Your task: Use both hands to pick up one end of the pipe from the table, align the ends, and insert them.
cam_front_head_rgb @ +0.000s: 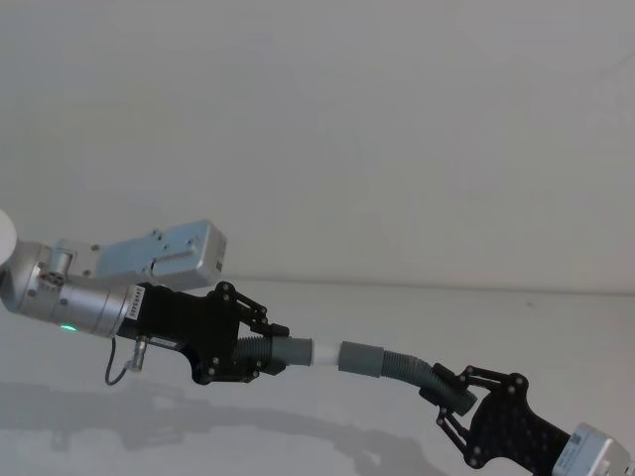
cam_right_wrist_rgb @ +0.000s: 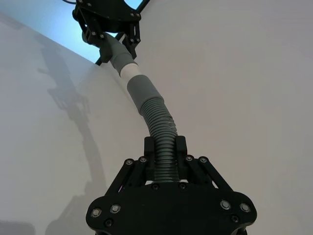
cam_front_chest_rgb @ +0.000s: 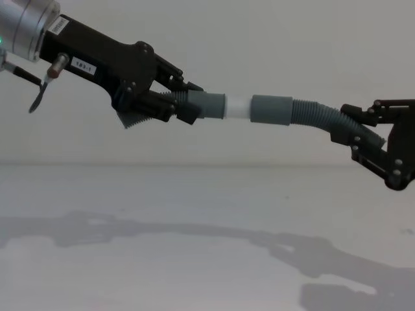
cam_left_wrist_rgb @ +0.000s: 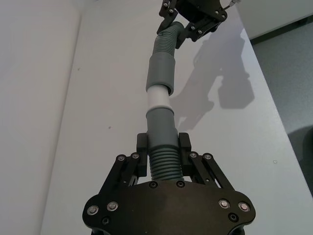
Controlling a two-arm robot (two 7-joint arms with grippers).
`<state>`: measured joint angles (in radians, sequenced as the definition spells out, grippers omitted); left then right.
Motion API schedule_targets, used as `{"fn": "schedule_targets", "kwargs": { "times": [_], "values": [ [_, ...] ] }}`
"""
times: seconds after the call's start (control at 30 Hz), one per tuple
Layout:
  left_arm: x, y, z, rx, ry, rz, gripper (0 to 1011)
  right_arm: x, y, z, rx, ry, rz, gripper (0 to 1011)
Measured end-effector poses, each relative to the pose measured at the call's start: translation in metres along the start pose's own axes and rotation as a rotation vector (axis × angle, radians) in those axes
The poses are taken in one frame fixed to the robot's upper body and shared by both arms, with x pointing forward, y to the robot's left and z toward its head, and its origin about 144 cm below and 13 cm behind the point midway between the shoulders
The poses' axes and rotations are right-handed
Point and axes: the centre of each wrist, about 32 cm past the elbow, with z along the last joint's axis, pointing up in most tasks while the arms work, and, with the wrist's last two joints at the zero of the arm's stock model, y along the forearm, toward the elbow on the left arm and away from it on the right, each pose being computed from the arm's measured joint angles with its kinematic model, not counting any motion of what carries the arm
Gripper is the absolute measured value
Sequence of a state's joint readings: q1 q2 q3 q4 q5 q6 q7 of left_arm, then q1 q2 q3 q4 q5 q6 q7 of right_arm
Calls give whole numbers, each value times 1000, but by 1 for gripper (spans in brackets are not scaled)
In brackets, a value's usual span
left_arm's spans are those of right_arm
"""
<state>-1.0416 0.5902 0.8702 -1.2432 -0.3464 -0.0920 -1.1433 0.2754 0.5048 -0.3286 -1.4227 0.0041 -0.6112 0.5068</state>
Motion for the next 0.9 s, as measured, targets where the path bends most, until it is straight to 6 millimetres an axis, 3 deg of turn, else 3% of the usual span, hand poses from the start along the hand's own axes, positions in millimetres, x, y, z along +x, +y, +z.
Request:
{"fn": "schedule_targets", "kwargs": {
  "times": [0.9],
  "values": [
    [2,-3,1,-21,-5,-17,336,-2,1,-2,22,16,2,225]
  ]
}}
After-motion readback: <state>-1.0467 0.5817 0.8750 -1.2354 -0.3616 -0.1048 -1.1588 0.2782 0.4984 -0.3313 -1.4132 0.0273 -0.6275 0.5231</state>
